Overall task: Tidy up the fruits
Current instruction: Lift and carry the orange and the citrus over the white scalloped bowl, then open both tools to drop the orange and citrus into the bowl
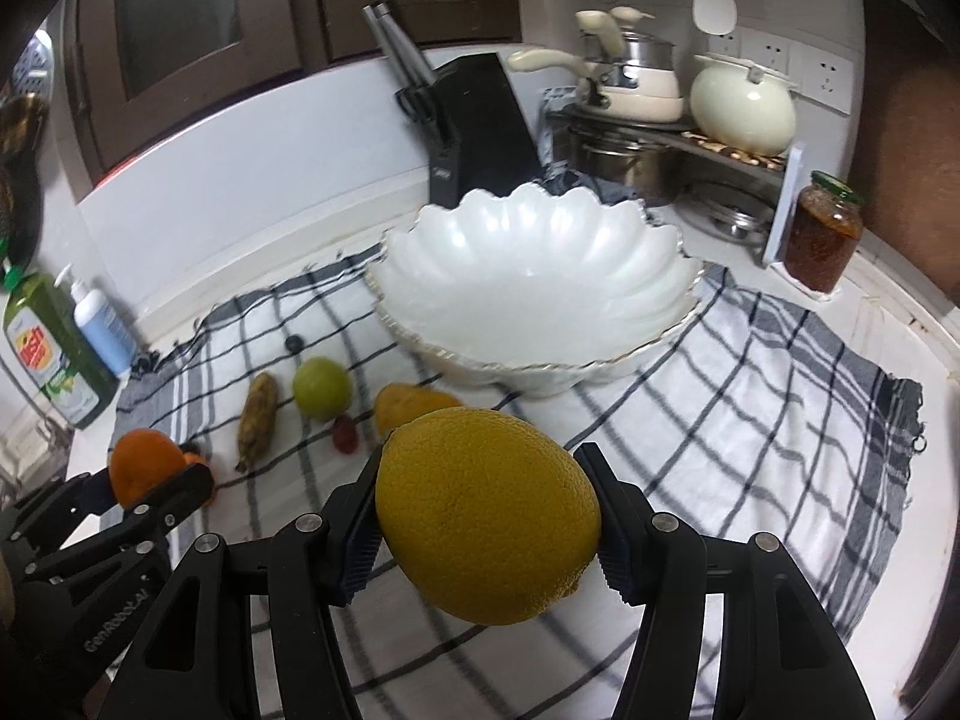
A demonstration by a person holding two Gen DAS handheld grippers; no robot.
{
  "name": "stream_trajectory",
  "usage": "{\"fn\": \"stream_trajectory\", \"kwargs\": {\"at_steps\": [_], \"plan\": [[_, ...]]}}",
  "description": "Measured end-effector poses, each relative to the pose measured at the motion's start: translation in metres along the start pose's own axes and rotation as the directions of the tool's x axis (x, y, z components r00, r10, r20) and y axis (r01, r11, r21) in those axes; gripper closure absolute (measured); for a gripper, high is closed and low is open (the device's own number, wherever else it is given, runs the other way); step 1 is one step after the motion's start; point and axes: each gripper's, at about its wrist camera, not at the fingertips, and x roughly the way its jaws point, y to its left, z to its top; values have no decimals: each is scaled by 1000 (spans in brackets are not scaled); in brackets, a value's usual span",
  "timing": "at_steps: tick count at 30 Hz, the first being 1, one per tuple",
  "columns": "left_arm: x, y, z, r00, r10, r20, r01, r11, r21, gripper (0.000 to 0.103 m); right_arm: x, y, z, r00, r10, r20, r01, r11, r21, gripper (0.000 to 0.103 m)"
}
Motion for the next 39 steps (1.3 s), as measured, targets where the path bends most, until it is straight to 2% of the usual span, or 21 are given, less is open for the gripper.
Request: {"fn": "stream_trajectory", "kwargs": {"at_steps": [16,25,32,39], "plan": [[22,-54,74,994,-95,56,89,991,98,56,16,-58,58,994,-85,75,81,995,53,42],[58,-71,114,989,-136,56,127,982,138,56,36,-72,87,990,-106,91,102,994,50,42],[94,-75,128,988,-156,12,153,979,135,56,72,-79,94,997,-77,27,75,995,72,42],[125,-81,126,989,-145,-40,149,978,148,56,97,-83,91,997,-74,-21,75,995,62,42]]}}
